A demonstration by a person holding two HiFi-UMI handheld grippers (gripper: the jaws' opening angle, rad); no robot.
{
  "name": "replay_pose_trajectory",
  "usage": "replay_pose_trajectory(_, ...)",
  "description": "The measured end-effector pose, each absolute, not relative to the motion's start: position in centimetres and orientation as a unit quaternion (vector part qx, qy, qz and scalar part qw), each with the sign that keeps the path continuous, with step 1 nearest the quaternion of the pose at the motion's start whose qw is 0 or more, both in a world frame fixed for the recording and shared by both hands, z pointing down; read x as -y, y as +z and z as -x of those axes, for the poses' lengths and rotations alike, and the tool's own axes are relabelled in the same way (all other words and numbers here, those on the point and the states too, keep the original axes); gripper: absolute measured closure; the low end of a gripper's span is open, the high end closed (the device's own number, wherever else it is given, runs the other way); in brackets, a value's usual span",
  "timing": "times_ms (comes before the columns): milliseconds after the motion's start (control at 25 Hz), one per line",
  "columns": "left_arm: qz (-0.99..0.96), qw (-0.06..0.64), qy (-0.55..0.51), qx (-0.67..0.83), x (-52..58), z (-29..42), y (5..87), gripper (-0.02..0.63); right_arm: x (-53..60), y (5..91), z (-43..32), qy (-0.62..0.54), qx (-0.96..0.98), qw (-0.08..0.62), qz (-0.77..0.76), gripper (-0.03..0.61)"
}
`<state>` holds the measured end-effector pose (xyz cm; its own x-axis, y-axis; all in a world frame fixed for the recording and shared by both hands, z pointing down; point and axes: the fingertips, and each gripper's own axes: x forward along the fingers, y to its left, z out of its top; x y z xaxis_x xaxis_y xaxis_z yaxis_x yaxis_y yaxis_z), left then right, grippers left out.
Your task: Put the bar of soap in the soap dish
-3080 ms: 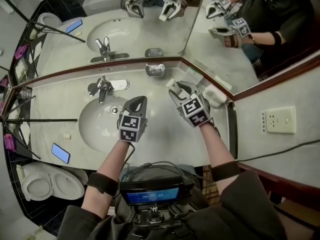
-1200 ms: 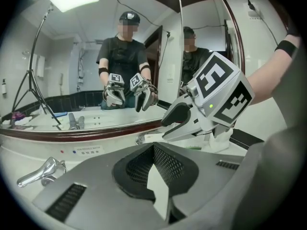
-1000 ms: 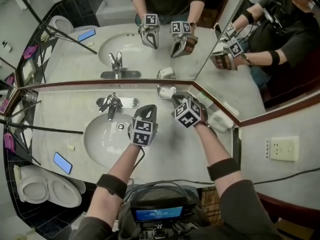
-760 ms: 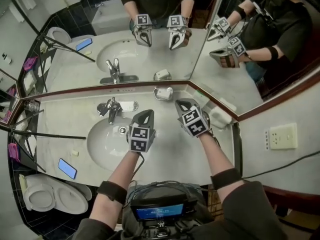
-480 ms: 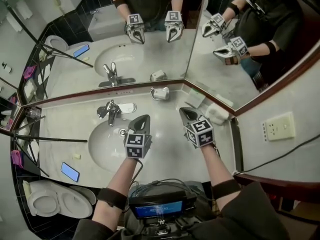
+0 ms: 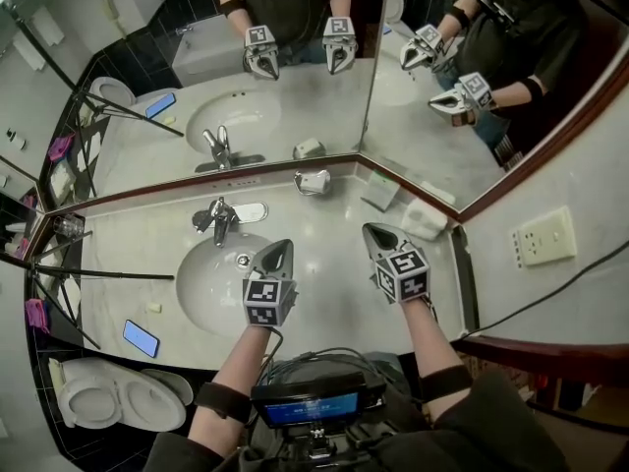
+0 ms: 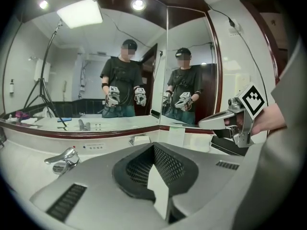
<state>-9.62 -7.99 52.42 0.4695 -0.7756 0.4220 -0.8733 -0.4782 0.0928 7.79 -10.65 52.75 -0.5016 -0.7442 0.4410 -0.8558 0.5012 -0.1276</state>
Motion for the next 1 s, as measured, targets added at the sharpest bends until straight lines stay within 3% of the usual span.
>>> replay_pose_trajectory(440, -0.835, 0.168, 0.180, 0.492, 9.3, 8.8, 53.6, 0.601, 11.2, 52.7, -7.3, 0.159, 0.853, 0.175, -0.466, 0.559)
replay_pose_trajectory(560, -0.840, 0.172, 0.193, 0.478, 10.8, 7.7, 54.0, 0.529, 11.5, 52.8, -7.1, 0.160, 0.854, 0.175, -0.464, 0.558)
replay_pose_trajectory(720, -0.845, 0.182, 0.210, 0.458, 13.6, 5.8, 54.6, 0.380, 12.0, 53.4, -7.1, 0.166, 0.853, 0.177, -0.463, 0.560)
replay_pose_trajectory(1000, -0.842, 0.198, 0.246, 0.439, 18.9, 3.0, 57.5, 0.208, 13.3, 54.6, -7.5, 0.175, 0.850, 0.178, -0.465, 0.558)
